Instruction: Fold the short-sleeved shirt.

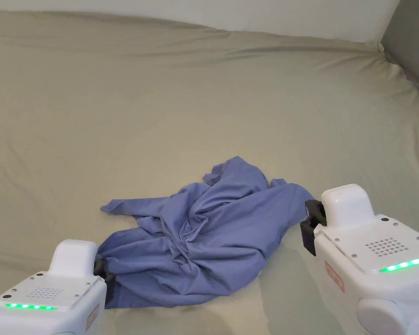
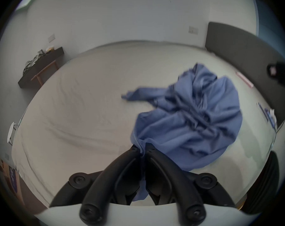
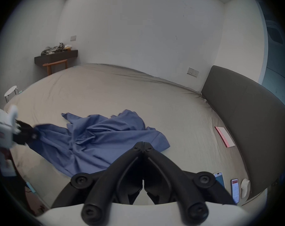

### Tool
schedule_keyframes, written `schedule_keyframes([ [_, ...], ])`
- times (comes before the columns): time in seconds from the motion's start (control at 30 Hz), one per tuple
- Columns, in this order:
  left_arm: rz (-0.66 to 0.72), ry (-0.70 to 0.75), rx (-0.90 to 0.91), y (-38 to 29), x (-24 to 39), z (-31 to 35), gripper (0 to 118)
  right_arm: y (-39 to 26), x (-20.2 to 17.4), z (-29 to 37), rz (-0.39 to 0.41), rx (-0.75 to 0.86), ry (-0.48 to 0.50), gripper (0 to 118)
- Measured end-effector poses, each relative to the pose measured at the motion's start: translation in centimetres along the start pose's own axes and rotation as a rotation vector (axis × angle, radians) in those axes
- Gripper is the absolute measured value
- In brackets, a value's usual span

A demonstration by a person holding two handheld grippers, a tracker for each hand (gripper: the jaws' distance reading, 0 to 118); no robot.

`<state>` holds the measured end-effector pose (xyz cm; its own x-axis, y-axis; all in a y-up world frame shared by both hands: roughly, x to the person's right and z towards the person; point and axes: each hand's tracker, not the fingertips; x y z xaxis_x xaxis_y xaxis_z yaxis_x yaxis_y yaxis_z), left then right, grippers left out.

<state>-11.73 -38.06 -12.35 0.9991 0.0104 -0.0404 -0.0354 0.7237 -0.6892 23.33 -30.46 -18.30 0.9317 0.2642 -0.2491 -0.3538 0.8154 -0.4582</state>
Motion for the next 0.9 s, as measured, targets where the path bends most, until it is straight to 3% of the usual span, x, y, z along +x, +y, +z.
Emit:
schedule_keyframes([
  [0.07,0.020,-0.015,0.023,1.0,-0.4,1.4,2,0.5,0.8,-2.7,0.019,-0.085,0.004,0],
  [0.1,0.032,-0.025,0.038,1.2,-0.6,1.9,2,0.6,1.5,-4.2,0.008,-0.110,0.008,6],
  [0.13,0.034,-0.029,0.038,1.6,-0.7,2.2,2,0.6,2.2,-6.3,-0.008,-0.146,0.013,21],
  [0.2,0.034,-0.034,0.036,1.7,-0.8,2.5,2,0.5,3.3,-10.4,-0.041,-0.250,0.028,104],
  [0.23,0.036,-0.034,0.034,1.7,-0.7,2.4,2,0.1,4.0,-13.0,-0.062,-0.313,0.028,117],
  [0.27,0.036,-0.035,0.031,1.6,-0.7,2.3,2,-0.4,4.5,-15.0,-0.082,-0.358,0.031,111],
  [0.33,0.025,-0.030,0.012,1.1,-0.5,1.8,2,-1.0,4.2,-16.7,-0.107,-0.370,-0.006,112],
  [0.43,0.017,-0.019,-0.022,0.4,-0.5,1.0,2,-2.3,4.7,-21.3,-0.069,-0.382,-0.075,112],
  [0.57,0.031,-0.006,-0.063,-0.4,-0.9,0.0,2,-3.6,3.9,-24.3,-0.040,-0.435,-0.012,111],
  [0.63,0.038,0.000,-0.065,-0.6,-1.1,-0.2,2,-3.3,3.7,-23.6,-0.088,-0.403,0.030,103],
  [0.67,0.042,0.001,-0.067,-0.5,-1.2,-0.3,2,-2.9,4.0,-23.2,-0.121,-0.407,0.102,81],
  [0.7,0.046,0.001,-0.068,-0.5,-1.2,-0.4,2,-2.6,4.0,-22.4,-0.170,-0.378,0.220,43],
  [0.73,0.052,0.000,-0.067,-0.5,-1.2,-0.5,2,-2.4,3.2,-21.9,-0.124,-0.362,0.234,5],
  [0.77,0.054,0.000,-0.068,-0.4,-1.2,-0.5,2,-2.3,2.3,-21.7,-0.008,-0.359,0.129,5],
  [0.8,0.057,-0.003,-0.066,-0.3,-1.1,-0.5,2,-2.3,1.9,-21.6,0.058,-0.375,0.125,5],
  [0.9,0.070,-0.020,-0.022,0.7,-1.2,0.6,2,-1.6,3.0,-20.1,-0.033,-0.353,0.118,5],
])
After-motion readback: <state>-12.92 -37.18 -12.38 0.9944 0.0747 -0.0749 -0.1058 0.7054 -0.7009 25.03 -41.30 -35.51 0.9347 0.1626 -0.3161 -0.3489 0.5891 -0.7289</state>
